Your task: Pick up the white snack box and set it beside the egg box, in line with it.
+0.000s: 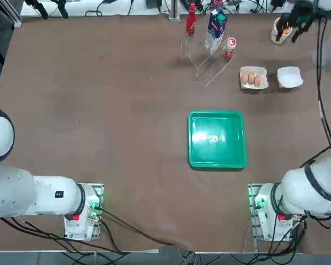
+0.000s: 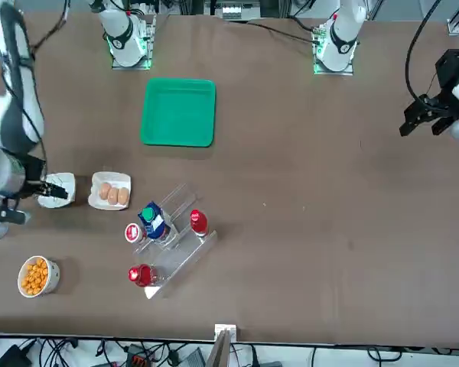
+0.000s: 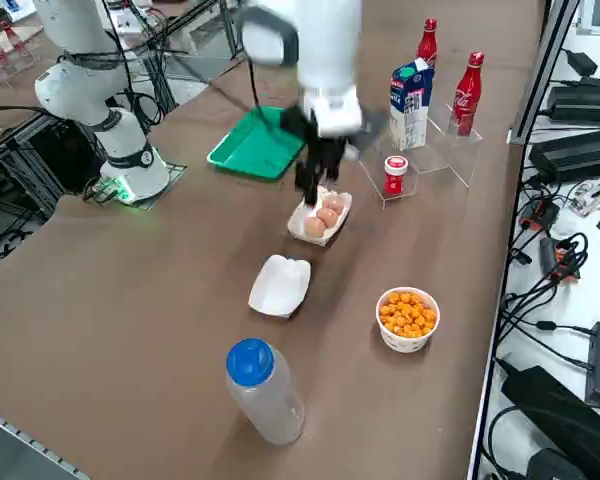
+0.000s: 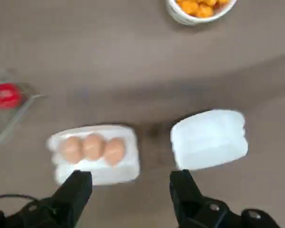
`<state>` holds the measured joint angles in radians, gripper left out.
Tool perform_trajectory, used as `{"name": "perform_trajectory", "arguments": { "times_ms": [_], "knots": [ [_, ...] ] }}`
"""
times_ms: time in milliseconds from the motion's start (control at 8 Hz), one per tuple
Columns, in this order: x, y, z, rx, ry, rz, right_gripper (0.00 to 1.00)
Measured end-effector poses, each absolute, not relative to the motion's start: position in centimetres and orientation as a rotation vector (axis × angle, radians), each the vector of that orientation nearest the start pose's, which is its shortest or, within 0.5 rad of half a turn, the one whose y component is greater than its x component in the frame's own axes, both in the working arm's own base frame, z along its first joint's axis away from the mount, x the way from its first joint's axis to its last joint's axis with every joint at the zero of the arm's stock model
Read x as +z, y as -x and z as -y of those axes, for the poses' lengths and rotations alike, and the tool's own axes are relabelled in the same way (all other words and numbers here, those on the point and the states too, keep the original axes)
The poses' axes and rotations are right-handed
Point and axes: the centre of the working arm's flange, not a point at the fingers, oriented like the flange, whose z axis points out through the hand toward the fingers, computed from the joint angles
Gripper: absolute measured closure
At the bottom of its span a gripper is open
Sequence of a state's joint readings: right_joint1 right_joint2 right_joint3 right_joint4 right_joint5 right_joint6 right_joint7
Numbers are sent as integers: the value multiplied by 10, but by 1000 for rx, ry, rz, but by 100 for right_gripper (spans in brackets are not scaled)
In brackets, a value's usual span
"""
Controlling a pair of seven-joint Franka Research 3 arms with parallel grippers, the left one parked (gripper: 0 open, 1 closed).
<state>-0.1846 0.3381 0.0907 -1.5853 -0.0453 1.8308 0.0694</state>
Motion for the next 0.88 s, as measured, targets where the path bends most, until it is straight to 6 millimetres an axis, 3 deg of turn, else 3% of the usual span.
{"name": "perform_trajectory", "arguments": {
  "times_ms": [250, 500, 750, 875],
  "knots": [
    [528, -635, 43, 206, 3106, -182, 0],
    [594, -616, 21, 274, 3095, -93, 0],
    [624, -604, 20, 265, 3081, 155, 0],
    [627, -602, 15, 221, 3086, 239, 0]
  ]
}}
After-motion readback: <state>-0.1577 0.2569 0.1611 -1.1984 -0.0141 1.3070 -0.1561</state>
